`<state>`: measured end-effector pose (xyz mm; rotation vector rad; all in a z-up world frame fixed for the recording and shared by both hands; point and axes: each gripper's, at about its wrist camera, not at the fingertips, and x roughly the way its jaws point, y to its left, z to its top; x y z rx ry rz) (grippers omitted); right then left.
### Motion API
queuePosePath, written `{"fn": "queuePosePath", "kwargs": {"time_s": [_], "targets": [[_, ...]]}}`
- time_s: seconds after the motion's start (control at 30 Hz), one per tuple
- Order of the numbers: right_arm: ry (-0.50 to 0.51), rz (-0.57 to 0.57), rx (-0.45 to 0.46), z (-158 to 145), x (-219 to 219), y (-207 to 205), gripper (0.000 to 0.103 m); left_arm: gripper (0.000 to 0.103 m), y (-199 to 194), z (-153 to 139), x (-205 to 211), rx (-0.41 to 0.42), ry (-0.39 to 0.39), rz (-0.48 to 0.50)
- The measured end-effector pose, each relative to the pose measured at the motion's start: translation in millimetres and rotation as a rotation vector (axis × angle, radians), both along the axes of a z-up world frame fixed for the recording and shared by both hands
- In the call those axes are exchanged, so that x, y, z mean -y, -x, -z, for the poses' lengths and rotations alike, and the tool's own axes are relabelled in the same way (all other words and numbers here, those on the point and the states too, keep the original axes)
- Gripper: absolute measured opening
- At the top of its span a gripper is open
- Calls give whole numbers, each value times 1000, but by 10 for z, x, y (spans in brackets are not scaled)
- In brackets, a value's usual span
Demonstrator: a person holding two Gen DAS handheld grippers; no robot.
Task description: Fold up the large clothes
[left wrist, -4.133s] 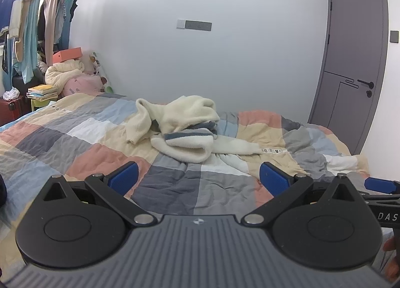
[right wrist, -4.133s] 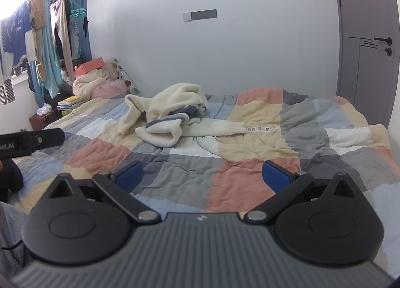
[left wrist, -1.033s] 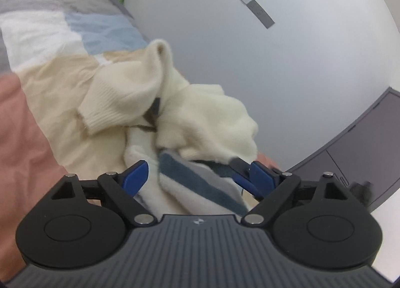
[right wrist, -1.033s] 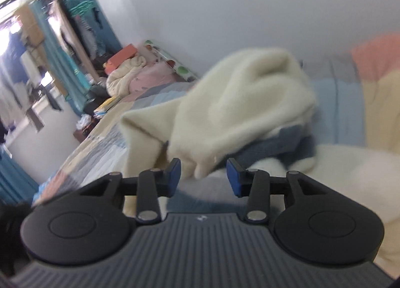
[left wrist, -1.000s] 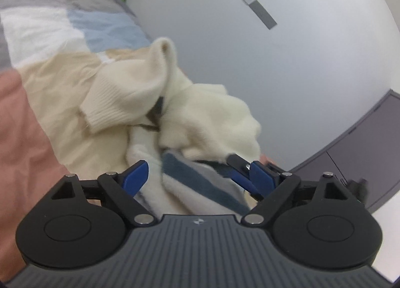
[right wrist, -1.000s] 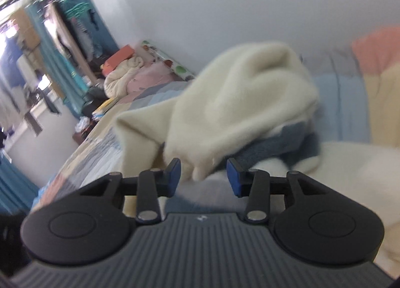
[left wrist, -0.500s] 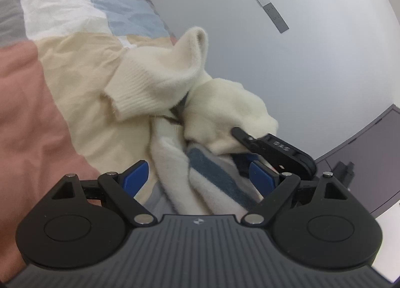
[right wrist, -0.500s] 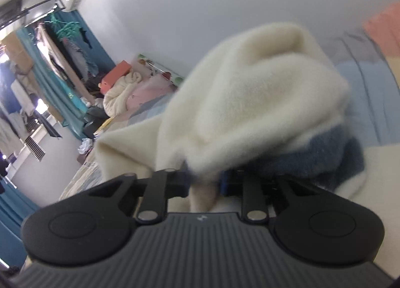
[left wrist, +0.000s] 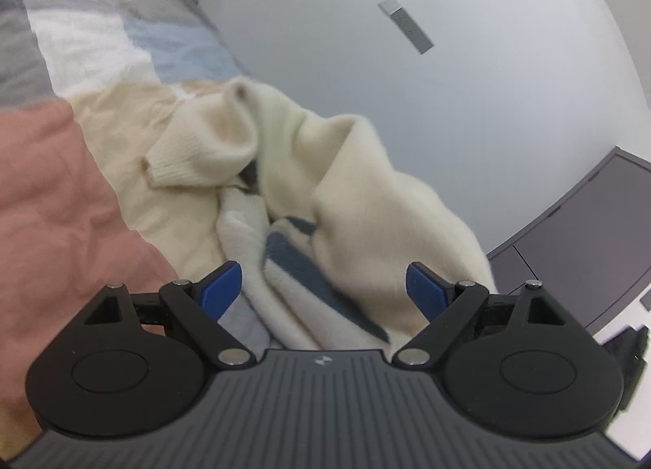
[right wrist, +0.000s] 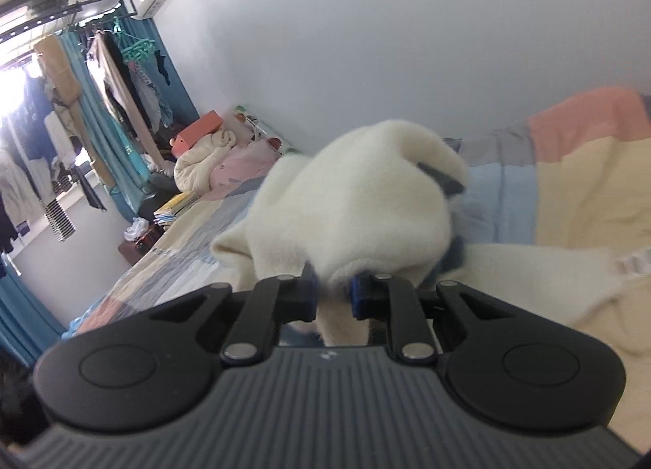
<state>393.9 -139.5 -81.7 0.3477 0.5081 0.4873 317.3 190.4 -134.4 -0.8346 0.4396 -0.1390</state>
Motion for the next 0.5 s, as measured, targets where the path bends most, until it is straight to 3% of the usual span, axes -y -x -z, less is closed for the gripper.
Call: {"fn": "queuePosePath", "kwargs": {"time_s": [0.17, 0.3, 0.5], "targets": [[-35, -16, -14, -103, 247, 536, 18, 91, 341, -97, 180, 17, 12, 46], [-36, -23, 26, -223, 348, 934, 18, 91, 640, -116, 347, 9, 4, 73], [-127, -2, 35, -173, 720, 1470, 18, 91, 950, 91, 405, -43, 132, 97]]}}
